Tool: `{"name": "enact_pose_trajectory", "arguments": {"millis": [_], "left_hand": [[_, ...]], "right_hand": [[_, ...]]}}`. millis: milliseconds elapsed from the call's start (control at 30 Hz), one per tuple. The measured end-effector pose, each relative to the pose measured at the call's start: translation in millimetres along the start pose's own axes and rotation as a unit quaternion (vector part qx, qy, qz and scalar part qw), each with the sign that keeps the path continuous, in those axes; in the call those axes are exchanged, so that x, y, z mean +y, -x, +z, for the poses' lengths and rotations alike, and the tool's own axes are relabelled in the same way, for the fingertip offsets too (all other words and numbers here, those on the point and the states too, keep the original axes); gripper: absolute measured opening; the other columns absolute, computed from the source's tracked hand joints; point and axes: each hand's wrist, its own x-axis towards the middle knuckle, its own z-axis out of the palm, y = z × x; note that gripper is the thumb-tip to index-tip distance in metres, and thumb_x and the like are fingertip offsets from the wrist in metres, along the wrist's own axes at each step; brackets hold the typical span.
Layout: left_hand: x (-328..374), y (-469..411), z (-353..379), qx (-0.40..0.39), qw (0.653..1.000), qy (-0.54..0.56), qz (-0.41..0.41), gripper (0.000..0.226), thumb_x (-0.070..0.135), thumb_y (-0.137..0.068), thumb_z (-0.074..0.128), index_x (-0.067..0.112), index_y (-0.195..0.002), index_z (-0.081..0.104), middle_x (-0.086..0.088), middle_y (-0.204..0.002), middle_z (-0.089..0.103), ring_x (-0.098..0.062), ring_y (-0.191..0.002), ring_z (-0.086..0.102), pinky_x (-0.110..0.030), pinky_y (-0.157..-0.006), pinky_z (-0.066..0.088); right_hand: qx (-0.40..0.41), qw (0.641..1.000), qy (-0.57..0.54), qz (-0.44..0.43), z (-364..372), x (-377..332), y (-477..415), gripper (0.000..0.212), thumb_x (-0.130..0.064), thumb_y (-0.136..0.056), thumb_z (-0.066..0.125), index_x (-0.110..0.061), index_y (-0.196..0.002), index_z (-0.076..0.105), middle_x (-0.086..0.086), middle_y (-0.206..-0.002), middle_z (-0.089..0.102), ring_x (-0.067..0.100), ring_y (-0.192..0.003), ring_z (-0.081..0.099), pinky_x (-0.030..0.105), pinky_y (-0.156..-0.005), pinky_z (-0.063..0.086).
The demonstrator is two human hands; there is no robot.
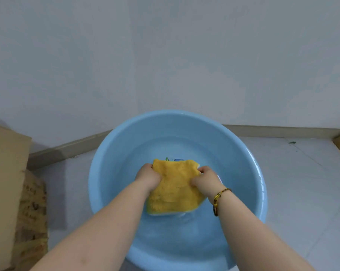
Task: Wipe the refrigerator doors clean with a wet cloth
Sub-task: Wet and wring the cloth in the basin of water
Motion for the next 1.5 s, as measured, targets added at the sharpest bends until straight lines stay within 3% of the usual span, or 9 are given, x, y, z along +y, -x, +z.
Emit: {"name": "enact_pose_trajectory", "arguments": {"millis": [133, 333, 467, 733, 867, 1000, 1333, 1433, 1500], "left_hand": [[-9, -15, 7, 0.022, 0.985, -0.172, -0.012, 0.022, 0.011, -0.088, 0.043, 0.010, -0.110, 0.050, -0.008, -0.113, 0.056, -0.027, -0.105, 0.054, -0.026, -0.074, 0.038], [-22, -22, 12, 0.003, 0.967, -0.251, -0.031, 0.020, 0.011, -0.087, 0.047, 0.011, -0.105, 0.056, -0.008, -0.114, 0.059, -0.026, -0.104, 0.056, -0.028, -0.076, 0.042], [-14, -17, 8, -0.024, 0.992, -0.116, -0.038, 0.012, 0.006, -0.087, 0.046, 0.009, -0.082, 0.056, -0.009, -0.093, 0.060, -0.029, -0.094, 0.057, -0.027, -0.071, 0.040], [24, 24, -21, -0.133, 0.967, 0.218, 0.021, 0.018, 0.003, -0.094, 0.038, 0.015, -0.087, 0.050, -0.004, -0.084, 0.055, -0.017, -0.076, 0.054, -0.029, -0.066, 0.045], [34, 42, -30, -0.158, 0.944, 0.285, 0.060, 0.028, -0.003, -0.092, 0.033, 0.017, -0.088, 0.053, -0.005, -0.085, 0.058, -0.017, -0.076, 0.056, -0.029, -0.063, 0.045], [39, 56, -36, -0.208, 0.906, 0.363, 0.065, 0.034, -0.007, -0.090, 0.028, 0.012, -0.090, 0.056, -0.007, -0.083, 0.061, -0.020, -0.076, 0.058, -0.032, -0.067, 0.048], [29, 56, -29, -0.131, 0.946, 0.290, 0.062, 0.014, 0.018, -0.092, 0.049, 0.013, -0.103, 0.054, -0.004, -0.088, 0.062, -0.015, -0.077, 0.058, -0.026, -0.064, 0.046], [30, 56, -11, -0.137, 0.946, 0.276, 0.101, 0.066, 0.049, -0.060, 0.072, 0.008, -0.109, 0.055, -0.007, -0.095, 0.064, -0.017, -0.084, 0.061, -0.027, -0.071, 0.047], [31, 52, -6, -0.095, 0.940, 0.309, 0.105, 0.065, 0.048, -0.052, 0.074, 0.009, -0.100, 0.054, -0.008, -0.090, 0.062, -0.021, -0.083, 0.060, -0.030, -0.075, 0.047]], "right_hand": [[-0.016, 0.988, 0.151, -0.002, 16, 6, -13, 0.033, -0.006, -0.090, 0.040, -0.005, -0.123, 0.041, 0.012, -0.114, 0.054, 0.026, -0.103, 0.053, 0.025, -0.075, 0.039], [-0.041, 0.971, 0.237, 0.009, 35, 14, -18, 0.043, -0.006, -0.092, 0.034, -0.003, -0.135, 0.029, 0.012, -0.124, 0.053, 0.027, -0.115, 0.052, 0.029, -0.088, 0.043], [-0.066, 0.975, 0.213, 0.020, 28, 12, -17, 0.021, -0.004, -0.091, 0.038, -0.007, -0.110, 0.046, 0.001, -0.079, 0.048, 0.021, -0.081, 0.050, 0.019, -0.056, 0.038], [-0.098, 0.991, -0.055, 0.076, 1, 4, -3, 0.030, -0.009, -0.088, 0.046, 0.001, -0.115, 0.053, 0.016, -0.108, 0.061, 0.029, -0.094, 0.060, 0.036, -0.081, 0.052], [-0.209, 0.916, -0.342, 0.015, 0, 1, 7, 0.036, -0.028, -0.097, 0.039, -0.005, -0.119, 0.055, 0.013, -0.108, 0.065, 0.024, -0.087, 0.065, 0.033, -0.070, 0.055], [-0.281, 0.869, -0.406, -0.029, 0, -8, 21, 0.036, -0.038, -0.095, 0.037, -0.012, -0.112, 0.057, 0.009, -0.092, 0.069, 0.023, -0.074, 0.068, 0.034, -0.062, 0.056], [0.142, 0.945, -0.248, -0.158, 20, -26, 45, 0.020, -0.009, -0.083, 0.059, -0.021, -0.073, 0.047, -0.007, -0.071, 0.051, 0.014, -0.071, 0.049, 0.026, -0.062, 0.038], [0.173, 0.942, -0.091, -0.271, 40, -30, 58, 0.007, -0.028, -0.077, 0.049, -0.023, -0.079, 0.054, -0.005, -0.076, 0.056, 0.014, -0.072, 0.050, 0.026, -0.063, 0.036], [0.163, 0.921, 0.004, -0.353, 48, -29, 60, 0.035, -0.022, -0.068, 0.043, -0.014, -0.097, 0.061, 0.003, -0.089, 0.062, 0.018, -0.082, 0.055, 0.028, -0.068, 0.040]]}}
